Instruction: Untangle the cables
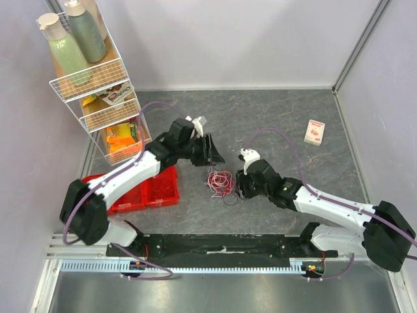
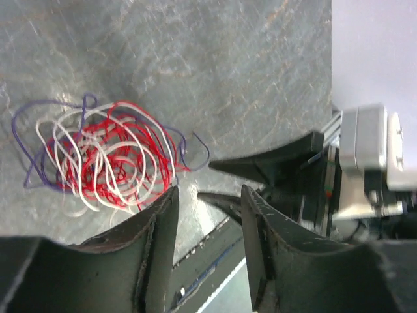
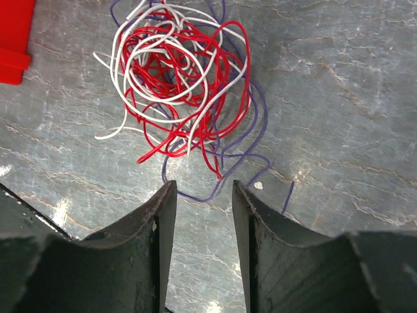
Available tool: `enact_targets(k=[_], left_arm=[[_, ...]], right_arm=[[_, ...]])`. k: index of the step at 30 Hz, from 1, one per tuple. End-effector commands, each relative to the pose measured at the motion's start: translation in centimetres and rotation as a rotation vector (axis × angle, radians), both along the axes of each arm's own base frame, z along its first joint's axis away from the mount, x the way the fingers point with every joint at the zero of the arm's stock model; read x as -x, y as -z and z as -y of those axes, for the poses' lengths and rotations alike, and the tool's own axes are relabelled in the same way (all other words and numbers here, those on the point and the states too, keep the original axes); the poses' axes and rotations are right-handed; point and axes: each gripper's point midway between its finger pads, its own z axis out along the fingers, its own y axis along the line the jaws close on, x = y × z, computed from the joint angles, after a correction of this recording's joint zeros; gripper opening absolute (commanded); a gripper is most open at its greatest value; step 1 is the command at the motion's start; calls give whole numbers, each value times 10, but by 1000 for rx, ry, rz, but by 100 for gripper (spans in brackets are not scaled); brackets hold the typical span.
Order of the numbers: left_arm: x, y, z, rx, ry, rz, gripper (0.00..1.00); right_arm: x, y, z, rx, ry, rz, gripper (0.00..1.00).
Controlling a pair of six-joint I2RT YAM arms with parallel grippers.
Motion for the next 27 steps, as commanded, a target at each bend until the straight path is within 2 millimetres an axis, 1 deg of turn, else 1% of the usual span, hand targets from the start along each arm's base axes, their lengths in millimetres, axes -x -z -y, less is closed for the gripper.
enact_targets(k=[1, 4, 6, 8, 9, 10, 13, 14, 15, 17, 18, 20, 23, 25, 26, 27], left_arm=[[-30, -5, 18, -9, 45, 50, 49], [-41, 26, 13, -98, 40, 41, 51], [-38, 45, 11, -104, 51, -4, 51], [-28, 53, 17, -49, 95, -61, 50], [-27, 57, 17, -46, 94, -68, 50], [-26, 65, 16, -59, 86, -87, 49], [-26, 89, 14, -92, 72, -151, 47], [-25, 94, 14, -96, 70, -173, 46], [-23, 101, 15, -101, 74, -195, 45], [-22, 109, 16, -103, 75, -227, 45], [-21, 114, 16, -109, 72, -240, 44], [-20, 124, 15, -124, 64, -265, 43], [-19, 137, 14, -139, 52, -304, 41], [-18, 144, 14, -144, 40, -332, 41], [-17, 147, 14, -148, 40, -342, 40], [-17, 150, 13, -152, 37, -346, 40]], right_arm=[[-7, -9, -17, -76, -64, 70, 47], [-14, -3, -16, -67, -40, 93, 50], [-19, 2, -16, -38, -35, 98, 51], [-22, 7, -16, -15, -30, 93, 50], [-27, 3, -21, -30, -30, 109, 50], [-28, 3, -23, -31, -37, 110, 49], [-28, 1, -30, -62, -52, 113, 37], [-27, 1, -31, -62, -56, 110, 32], [-28, 1, -30, -59, -53, 109, 24], [-26, -1, -29, -60, -53, 105, 15], [-25, -3, -29, -63, -54, 105, 11], [-23, -9, -27, -73, -49, 108, 0], [-22, -22, -26, -102, -47, 133, 0], [-25, -40, -27, -138, -39, 171, 0], [-22, -47, -24, -145, -38, 175, 0], [-23, -62, -25, -173, -36, 194, 0]])
